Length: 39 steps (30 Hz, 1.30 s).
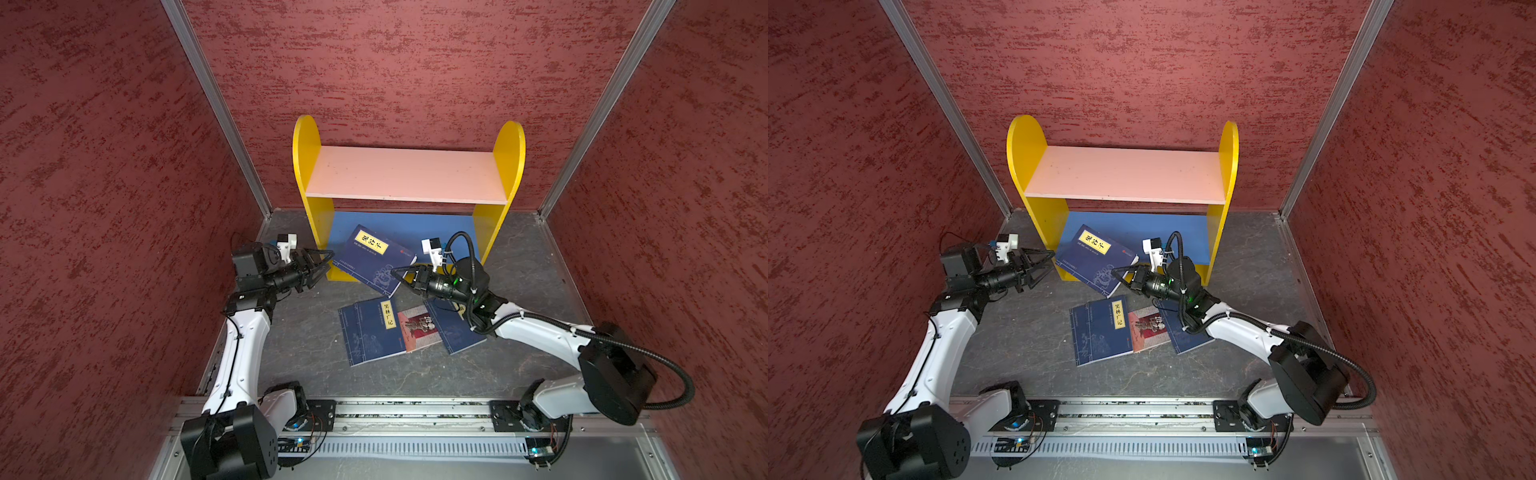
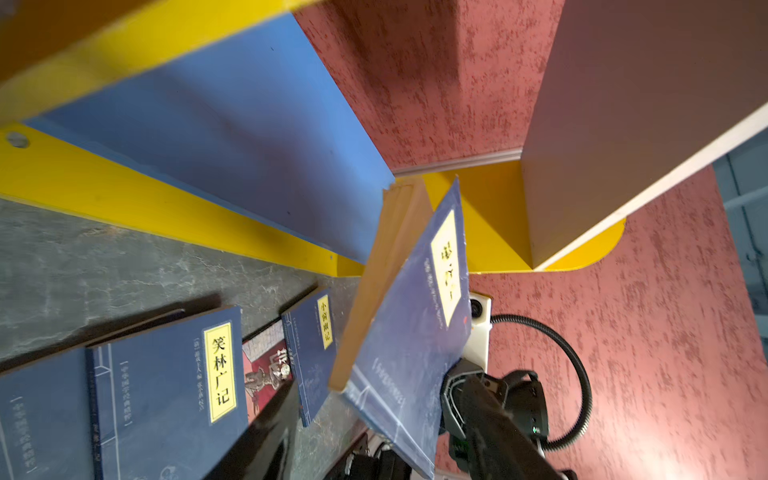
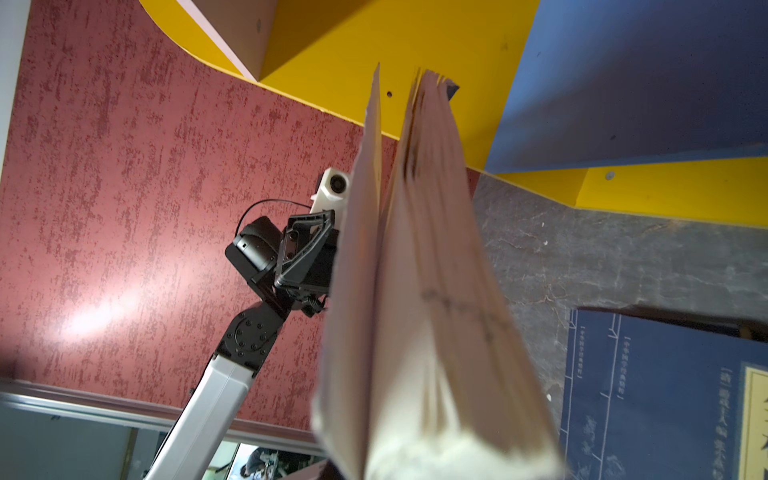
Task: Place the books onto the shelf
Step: 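Push the book flat onto the blue shelf with both grippers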
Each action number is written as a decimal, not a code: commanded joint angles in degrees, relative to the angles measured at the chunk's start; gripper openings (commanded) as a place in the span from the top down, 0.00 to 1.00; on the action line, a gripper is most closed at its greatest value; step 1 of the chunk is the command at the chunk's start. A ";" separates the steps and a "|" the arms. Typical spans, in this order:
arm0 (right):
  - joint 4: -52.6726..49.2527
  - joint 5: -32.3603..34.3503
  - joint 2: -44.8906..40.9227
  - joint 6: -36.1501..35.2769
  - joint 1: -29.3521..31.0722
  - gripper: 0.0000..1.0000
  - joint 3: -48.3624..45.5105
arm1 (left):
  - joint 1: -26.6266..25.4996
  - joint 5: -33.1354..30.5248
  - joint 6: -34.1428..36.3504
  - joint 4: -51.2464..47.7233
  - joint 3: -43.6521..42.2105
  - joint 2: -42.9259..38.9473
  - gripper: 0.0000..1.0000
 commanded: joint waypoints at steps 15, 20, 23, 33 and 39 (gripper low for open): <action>7.49 -16.67 3.64 2.04 -1.98 1.00 5.22 | -2.83 11.41 7.74 1.42 0.70 1.85 0.49; 6.88 -17.16 5.24 1.75 -2.53 1.00 6.83 | -4.42 11.95 7.94 0.80 0.41 1.63 0.68; 7.15 -17.32 6.18 1.75 -2.92 0.98 7.45 | -4.35 11.81 7.85 0.54 -0.14 1.53 0.83; 11.75 -15.63 9.47 4.77 -3.34 0.53 7.21 | -3.55 5.83 2.79 7.48 -0.09 1.06 1.00; 19.46 -14.01 11.55 9.18 -3.25 0.54 6.07 | -3.72 1.64 -0.36 11.04 -1.09 1.56 1.00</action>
